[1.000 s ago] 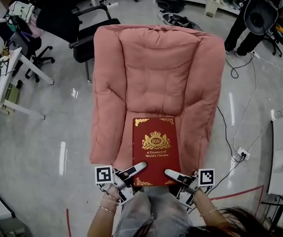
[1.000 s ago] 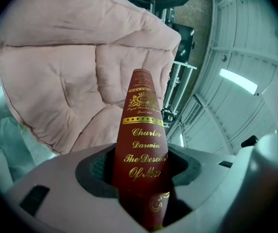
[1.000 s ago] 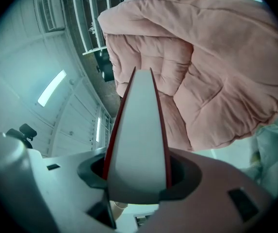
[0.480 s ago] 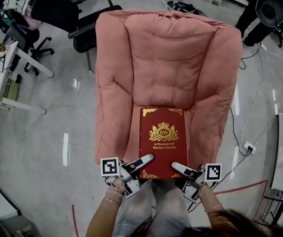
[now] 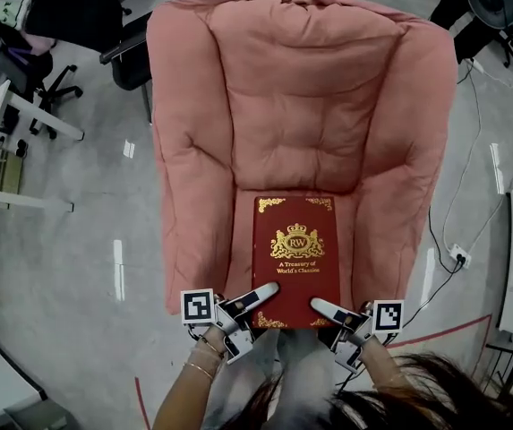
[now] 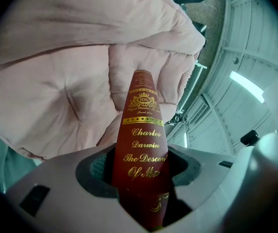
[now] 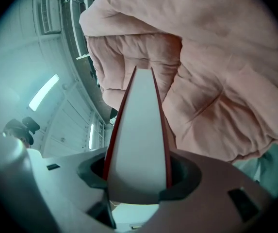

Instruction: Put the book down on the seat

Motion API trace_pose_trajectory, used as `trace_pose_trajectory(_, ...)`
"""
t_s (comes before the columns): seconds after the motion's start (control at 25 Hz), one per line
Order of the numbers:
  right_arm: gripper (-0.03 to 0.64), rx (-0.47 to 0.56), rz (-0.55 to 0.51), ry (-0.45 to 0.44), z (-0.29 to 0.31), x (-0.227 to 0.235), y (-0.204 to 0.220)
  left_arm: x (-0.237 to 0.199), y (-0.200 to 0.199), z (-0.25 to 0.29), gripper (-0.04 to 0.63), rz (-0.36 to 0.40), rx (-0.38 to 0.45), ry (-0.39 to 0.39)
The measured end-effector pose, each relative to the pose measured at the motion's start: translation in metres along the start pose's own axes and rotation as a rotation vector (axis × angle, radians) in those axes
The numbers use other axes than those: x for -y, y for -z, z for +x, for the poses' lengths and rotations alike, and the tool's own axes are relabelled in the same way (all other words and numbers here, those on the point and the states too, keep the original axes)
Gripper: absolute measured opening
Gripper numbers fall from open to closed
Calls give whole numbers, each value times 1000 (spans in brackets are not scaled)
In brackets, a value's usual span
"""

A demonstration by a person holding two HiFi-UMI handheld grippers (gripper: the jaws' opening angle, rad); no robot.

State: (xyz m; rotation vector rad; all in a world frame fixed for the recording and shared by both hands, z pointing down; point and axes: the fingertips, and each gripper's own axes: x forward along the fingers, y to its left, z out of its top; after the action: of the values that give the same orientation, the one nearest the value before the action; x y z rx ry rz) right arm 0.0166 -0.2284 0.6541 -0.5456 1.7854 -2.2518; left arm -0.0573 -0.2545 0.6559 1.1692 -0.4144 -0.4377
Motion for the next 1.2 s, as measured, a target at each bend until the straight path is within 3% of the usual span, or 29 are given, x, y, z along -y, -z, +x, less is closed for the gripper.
trace_pose_trajectory(0.6, 258, 43, 52, 17, 21, 57, -16, -53, -37, 4, 244, -20, -30, -60)
trace_pose_trajectory(1.2, 258, 71, 65, 85, 24, 91, -31, -95, -54, 13, 244, -16, -3, -176)
